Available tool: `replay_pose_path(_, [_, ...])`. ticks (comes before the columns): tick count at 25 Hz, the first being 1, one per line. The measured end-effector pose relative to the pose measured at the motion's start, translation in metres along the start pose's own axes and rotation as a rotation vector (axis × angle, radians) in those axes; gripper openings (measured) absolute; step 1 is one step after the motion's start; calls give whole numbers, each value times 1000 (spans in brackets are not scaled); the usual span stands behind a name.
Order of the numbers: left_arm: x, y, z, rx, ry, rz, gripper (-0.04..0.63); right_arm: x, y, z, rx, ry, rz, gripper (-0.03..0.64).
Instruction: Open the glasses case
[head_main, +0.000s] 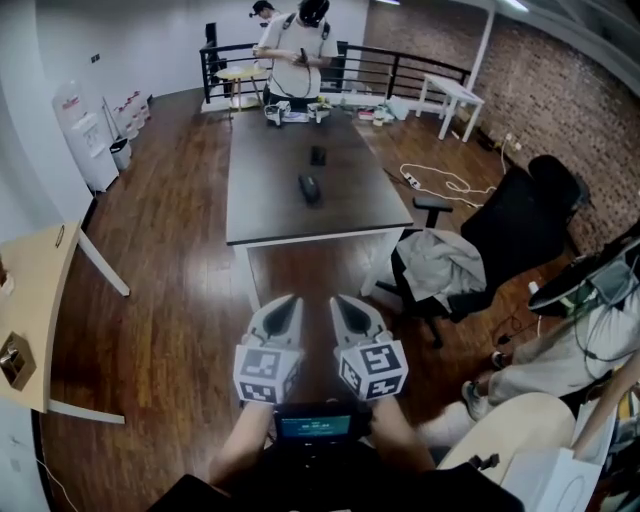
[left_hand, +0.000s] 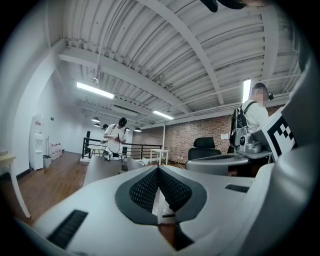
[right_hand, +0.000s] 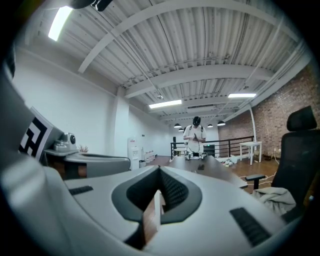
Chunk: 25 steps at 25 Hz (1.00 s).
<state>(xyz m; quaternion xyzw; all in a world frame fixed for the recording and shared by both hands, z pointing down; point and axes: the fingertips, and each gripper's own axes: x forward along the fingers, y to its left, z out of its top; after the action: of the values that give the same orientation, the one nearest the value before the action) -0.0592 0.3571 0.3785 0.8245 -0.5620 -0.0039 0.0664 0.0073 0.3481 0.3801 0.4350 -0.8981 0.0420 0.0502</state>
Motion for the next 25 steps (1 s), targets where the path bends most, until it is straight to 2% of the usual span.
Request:
replay_pose_path(5, [13, 13, -4, 20, 1, 17, 0, 14, -9, -6, 4, -2, -1, 14])
replay_pose_path(17, [103, 57, 34, 51, -4, 81, 0, 96, -69, 25, 12, -19, 26, 14])
replay_pose_path(25, [166, 70, 46, 20, 23, 105, 0, 135, -123, 43, 15, -16, 40, 14])
